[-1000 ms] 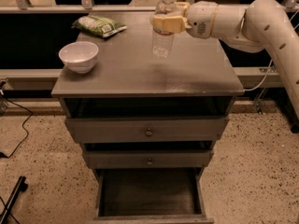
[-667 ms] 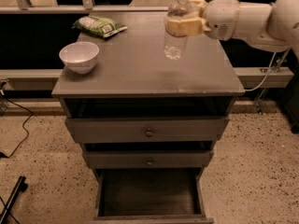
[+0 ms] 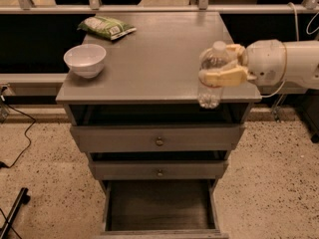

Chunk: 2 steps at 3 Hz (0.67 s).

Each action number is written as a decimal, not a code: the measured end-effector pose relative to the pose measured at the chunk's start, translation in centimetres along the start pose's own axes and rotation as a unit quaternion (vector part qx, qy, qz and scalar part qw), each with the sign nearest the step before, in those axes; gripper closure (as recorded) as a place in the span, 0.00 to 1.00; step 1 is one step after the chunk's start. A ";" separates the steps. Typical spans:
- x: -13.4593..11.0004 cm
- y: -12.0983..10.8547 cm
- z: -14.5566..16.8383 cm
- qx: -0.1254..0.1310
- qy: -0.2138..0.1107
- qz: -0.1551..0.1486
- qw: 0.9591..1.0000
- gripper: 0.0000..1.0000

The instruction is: Place water bottle into bottom drawer

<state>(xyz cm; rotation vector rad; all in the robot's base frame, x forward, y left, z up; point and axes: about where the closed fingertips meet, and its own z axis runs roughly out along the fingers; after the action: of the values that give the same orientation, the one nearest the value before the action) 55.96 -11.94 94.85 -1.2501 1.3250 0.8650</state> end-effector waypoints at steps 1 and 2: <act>2.5 3.9 -2.3 -0.025 -0.011 0.011 1.000 1.00; 3.9 7.2 -4.4 -0.052 -0.003 0.010 0.999 1.00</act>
Offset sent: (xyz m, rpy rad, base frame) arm -0.1081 -0.0595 -0.0579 -0.0244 0.0495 0.1331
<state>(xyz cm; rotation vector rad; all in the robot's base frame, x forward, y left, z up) 48.54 -15.62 90.70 -1.3140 1.3037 0.9616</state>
